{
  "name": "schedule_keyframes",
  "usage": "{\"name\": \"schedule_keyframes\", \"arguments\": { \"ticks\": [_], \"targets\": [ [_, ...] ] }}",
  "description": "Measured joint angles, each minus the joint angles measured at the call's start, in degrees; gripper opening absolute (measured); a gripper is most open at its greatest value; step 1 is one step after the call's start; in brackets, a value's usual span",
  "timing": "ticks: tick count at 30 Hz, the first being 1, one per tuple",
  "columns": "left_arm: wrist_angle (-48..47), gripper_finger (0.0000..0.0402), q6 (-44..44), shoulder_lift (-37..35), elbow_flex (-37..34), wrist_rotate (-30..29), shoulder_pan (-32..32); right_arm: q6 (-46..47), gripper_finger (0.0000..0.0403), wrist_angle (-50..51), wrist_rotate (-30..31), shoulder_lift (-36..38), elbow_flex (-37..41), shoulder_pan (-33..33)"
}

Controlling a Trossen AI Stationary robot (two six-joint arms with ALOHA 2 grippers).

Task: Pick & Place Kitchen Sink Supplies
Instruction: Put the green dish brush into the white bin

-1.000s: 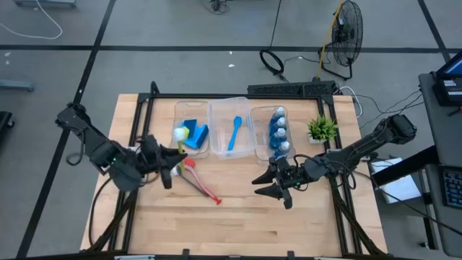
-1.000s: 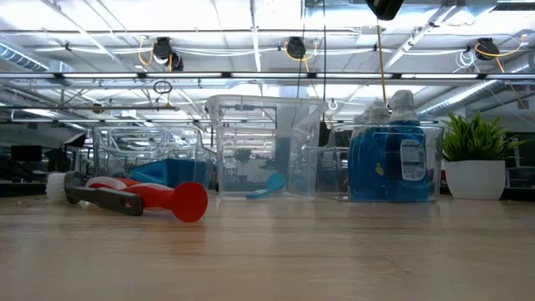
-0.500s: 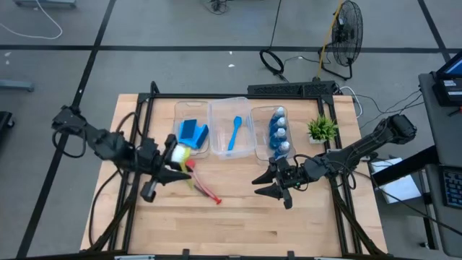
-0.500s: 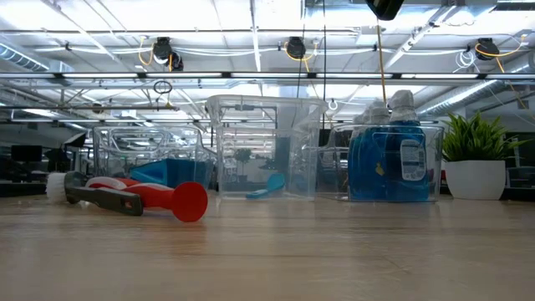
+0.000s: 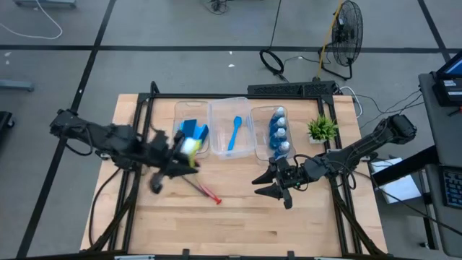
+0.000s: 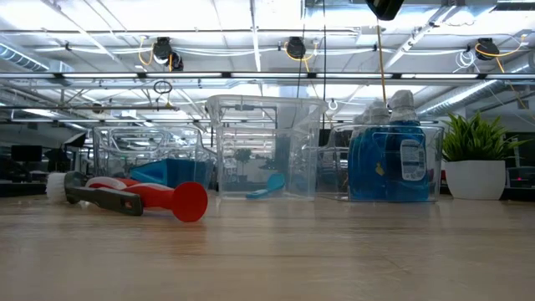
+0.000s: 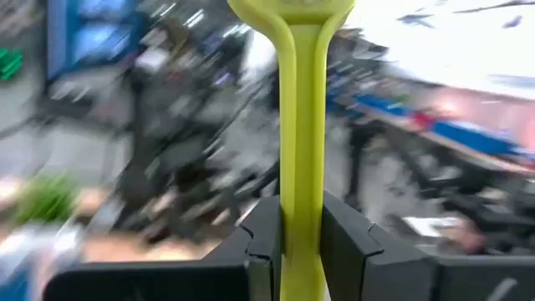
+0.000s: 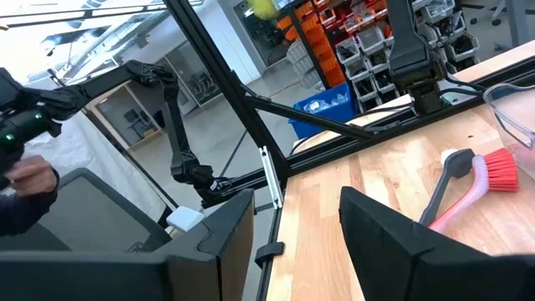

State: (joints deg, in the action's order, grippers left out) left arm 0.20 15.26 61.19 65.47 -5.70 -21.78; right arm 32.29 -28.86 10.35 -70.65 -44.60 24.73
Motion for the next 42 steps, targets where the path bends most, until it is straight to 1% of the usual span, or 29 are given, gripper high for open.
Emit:
{"name": "schedule_keyframes", "arguments": {
  "ticks": [2,5,8,11,14,16,18,20,22,27,33,37,42],
  "targets": [
    [-3.8,0.0056,4.0,1.1,0.0,-3.6,1.3,0.0,0.0167,0.0,0.0,0.0,0.0,0.0],
    [-9.9,0.0056,12.8,3.2,0.0,-9.1,3.9,0.0,0.0167,0.0,0.0,0.0,0.0,0.0],
    [-16.2,0.0056,22.2,5.8,0.0,-11.9,6.9,0.0,0.0167,0.0,0.0,0.0,0.0,0.0],
    [-17.1,0.0056,27.6,9.0,-0.1,-14.4,10.0,0.0,0.0167,0.0,0.0,0.0,0.0,0.0],
    [-15.9,0.0056,30.3,11.1,-0.1,-17.7,13.3,0.0,0.0167,0.0,0.0,0.0,0.0,0.0],
    [-13.8,0.0056,30.3,12.7,0.0,-19.7,15.9,0.0,0.0167,0.0,0.0,0.0,0.0,0.0],
    [-11.3,0.0056,27.6,14.1,-0.1,-20.5,18.1,0.0,0.0167,0.0,0.0,0.0,0.0,0.0],
    [-7.1,0.0056,24.7,15.5,0.0,-20.9,20.5,0.0,0.0167,0.0,0.0,0.0,0.0,0.0],
    [-4.8,0.0056,22.5,17.0,0.0,-21.0,23.0,0.0,0.0167,0.0,0.0,0.0,0.0,0.0],
    [-2.0,0.0056,19.7,21.7,0.0,-21.5,28.6,0.0,0.0167,0.0,0.0,0.0,0.0,0.0],
    [-1.8,0.0056,19.7,27.4,0.0,-17.3,32.6,0.0,0.0167,0.0,0.0,0.0,0.0,0.0],
    [-2.1,0.0056,20.0,30.8,0.0,-15.3,33.2,0.0,0.0167,0.0,0.0,0.0,0.0,0.0],
    [-3.1,0.0056,22.3,34.2,0.0,-12.6,33.1,0.0,0.0167,0.0,0.0,0.0,0.0,0.0]
  ]
}}
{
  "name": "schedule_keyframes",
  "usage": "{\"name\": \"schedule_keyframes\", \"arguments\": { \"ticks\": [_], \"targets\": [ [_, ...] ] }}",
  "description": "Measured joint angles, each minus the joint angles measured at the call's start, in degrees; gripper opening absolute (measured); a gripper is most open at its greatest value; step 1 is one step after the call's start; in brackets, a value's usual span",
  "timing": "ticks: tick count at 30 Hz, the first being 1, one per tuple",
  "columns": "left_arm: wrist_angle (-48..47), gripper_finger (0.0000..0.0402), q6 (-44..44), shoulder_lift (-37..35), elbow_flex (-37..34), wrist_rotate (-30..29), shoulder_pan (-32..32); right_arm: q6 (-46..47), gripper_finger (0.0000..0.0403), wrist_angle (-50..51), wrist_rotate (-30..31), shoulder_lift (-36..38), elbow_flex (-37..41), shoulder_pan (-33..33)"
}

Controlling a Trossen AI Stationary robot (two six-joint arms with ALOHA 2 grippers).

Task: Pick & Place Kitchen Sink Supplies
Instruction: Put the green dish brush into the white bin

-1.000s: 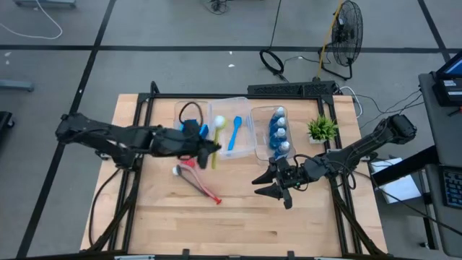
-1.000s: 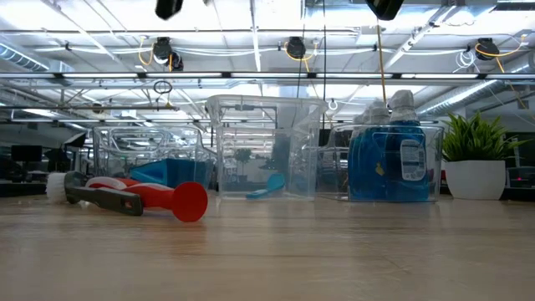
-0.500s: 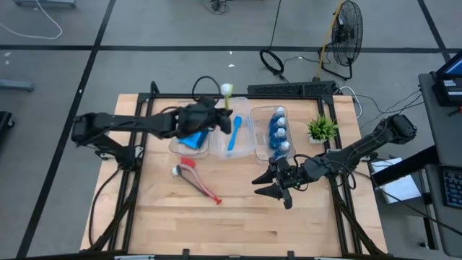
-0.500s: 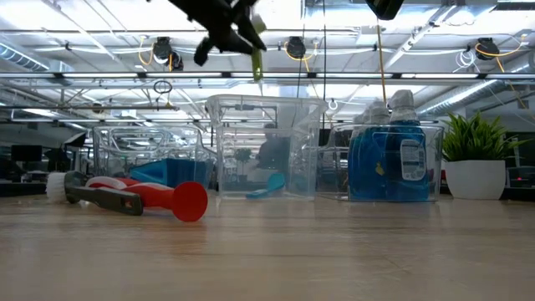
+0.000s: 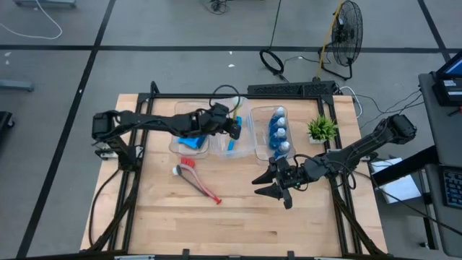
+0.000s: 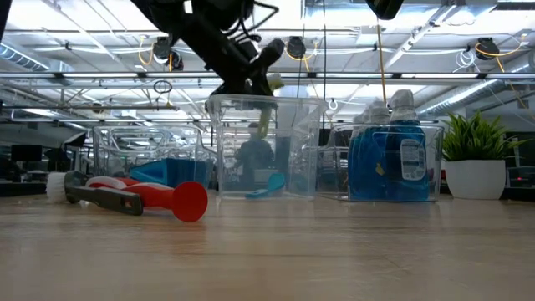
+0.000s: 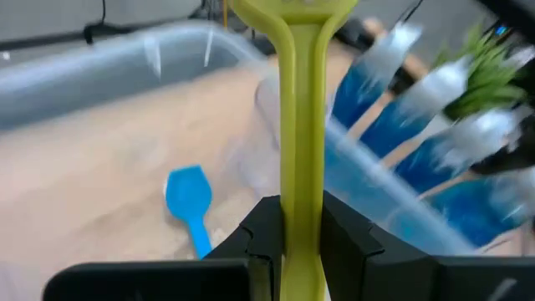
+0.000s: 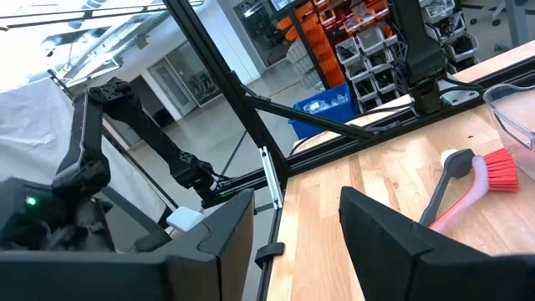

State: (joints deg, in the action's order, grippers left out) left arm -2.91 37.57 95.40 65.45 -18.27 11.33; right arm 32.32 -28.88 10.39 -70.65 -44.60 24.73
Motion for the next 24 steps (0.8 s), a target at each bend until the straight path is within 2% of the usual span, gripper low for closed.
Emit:
{"name": "schedule_keyframes", "arguments": {
  "ticks": [8,24],
  "targets": [
    [-4.2,0.0056,2.0,1.5,0.0,0.2,0.3,0.0,0.0167,0.0,0.0,0.0,0.0,0.0],
    [-4.6,0.0056,2.2,1.7,0.0,1.8,0.2,0.0,0.0167,0.0,0.0,0.0,0.0,0.0]
  ]
}}
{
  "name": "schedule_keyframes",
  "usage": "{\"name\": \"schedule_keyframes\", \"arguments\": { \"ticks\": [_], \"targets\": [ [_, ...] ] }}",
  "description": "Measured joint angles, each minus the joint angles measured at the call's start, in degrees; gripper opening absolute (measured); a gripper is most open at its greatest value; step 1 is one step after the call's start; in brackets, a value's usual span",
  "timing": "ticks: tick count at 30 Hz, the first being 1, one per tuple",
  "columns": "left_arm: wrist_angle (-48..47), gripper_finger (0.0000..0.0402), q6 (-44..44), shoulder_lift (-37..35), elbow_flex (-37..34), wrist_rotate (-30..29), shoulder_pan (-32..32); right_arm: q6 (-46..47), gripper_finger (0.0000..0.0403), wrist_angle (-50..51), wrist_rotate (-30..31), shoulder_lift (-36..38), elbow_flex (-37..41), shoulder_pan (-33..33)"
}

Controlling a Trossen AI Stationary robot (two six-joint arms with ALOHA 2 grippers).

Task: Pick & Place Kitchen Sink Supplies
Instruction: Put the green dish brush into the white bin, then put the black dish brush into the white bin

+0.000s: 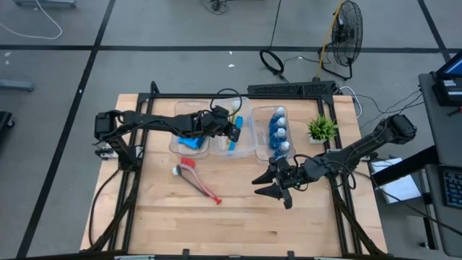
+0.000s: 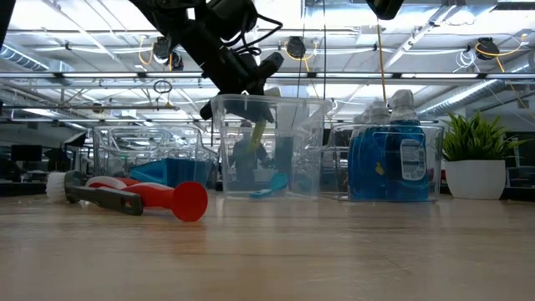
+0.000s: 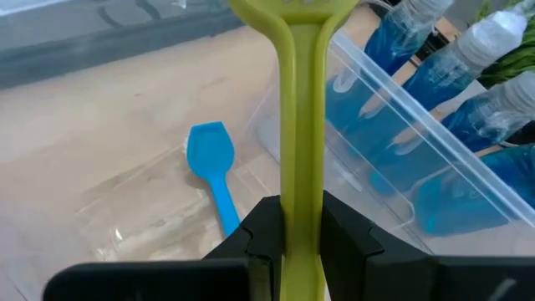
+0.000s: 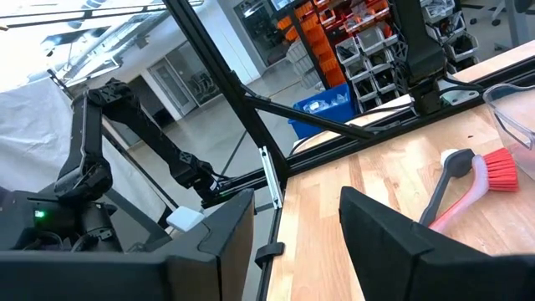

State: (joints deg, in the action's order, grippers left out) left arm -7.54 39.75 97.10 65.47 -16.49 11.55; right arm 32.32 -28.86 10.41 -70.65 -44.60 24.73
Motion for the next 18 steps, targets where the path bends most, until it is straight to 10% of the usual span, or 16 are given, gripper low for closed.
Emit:
{"name": "schedule_keyframes", "arguments": {
  "ticks": [18],
  "targets": [
    [2.0,0.0197,-5.3,-0.5,0.9,2.6,0.0,0.0,0.0167,0.0,0.0,0.0,0.0,0.0]
  ]
}}
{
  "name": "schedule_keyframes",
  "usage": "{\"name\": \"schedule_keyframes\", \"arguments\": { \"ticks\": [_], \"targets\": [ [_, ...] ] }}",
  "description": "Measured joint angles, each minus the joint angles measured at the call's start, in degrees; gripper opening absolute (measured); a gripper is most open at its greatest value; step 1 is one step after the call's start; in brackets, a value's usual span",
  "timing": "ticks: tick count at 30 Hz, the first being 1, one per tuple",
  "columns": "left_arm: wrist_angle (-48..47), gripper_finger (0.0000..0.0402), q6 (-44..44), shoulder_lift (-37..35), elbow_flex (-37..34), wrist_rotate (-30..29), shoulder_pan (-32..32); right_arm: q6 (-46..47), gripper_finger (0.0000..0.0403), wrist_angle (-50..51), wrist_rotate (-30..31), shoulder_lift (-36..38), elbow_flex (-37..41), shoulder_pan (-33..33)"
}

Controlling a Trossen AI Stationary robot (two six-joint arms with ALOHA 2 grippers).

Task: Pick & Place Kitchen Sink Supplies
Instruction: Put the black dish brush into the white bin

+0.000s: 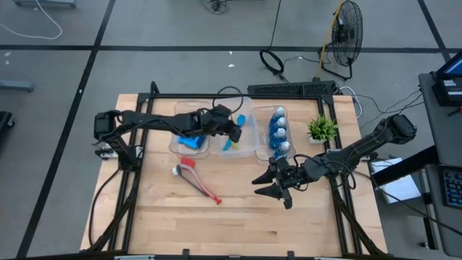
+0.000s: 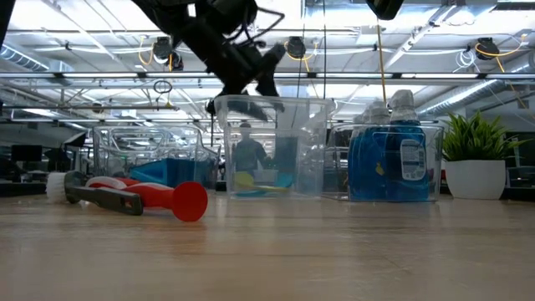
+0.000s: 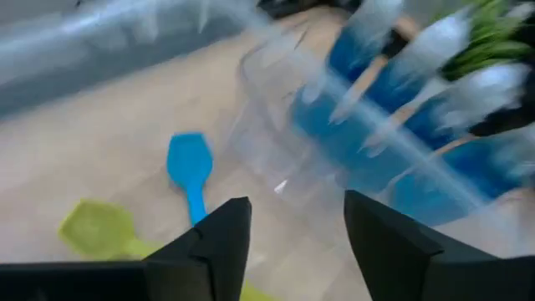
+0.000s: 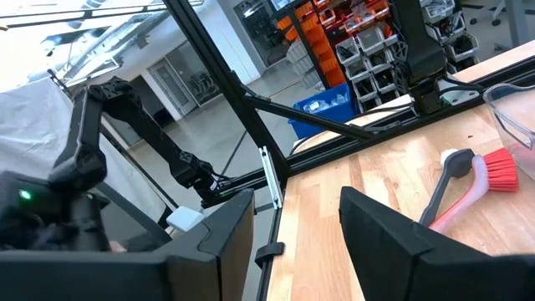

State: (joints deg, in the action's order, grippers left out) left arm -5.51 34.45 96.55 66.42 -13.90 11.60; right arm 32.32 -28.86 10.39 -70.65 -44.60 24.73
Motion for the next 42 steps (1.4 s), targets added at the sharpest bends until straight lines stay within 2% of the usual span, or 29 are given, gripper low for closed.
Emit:
{"name": "schedule_keyframes", "arguments": {
  "ticks": [6,10,16,20,27,31,35,42],
  "targets": [
    [0.1,0.0222,-7.4,-3.8,5.6,2.0,-0.2,0.0,0.0167,0.0,0.0,0.0,0.0,0.0],
    [-3.0,0.0222,-10.4,-6.9,9.1,2.0,-1.4,0.0,0.0167,0.2,0.0,0.0,0.0,0.0],
    [-12.4,0.0206,-10.3,-12.3,11.1,2.0,-4.6,0.0,0.0167,0.4,0.0,0.0,0.0,0.0],
    [-20.9,0.0193,-6.6,-16.3,11.2,2.0,-7.4,0.0,0.0167,0.4,0.0,0.0,0.0,0.0],
    [-37.8,0.0173,9.8,-21.0,11.2,2.2,-14.0,0.0,0.0167,0.5,0.0,0.0,0.0,0.0],
    [-46.4,0.0162,23.2,-21.3,11.3,2.3,-18.6,-1.9,0.0167,0.5,0.0,0.0,0.0,0.0],
    [-55.8,0.0153,38.1,-21.3,11.1,5.2,-22.5,-3.1,0.0167,1.0,0.0,0.0,0.0,-0.5],
    [-68.5,0.0153,62.5,-21.3,7.6,6.5,-28.9,-3.2,0.0167,2.8,-0.2,0.6,0.0,-2.7]
  ]
}}
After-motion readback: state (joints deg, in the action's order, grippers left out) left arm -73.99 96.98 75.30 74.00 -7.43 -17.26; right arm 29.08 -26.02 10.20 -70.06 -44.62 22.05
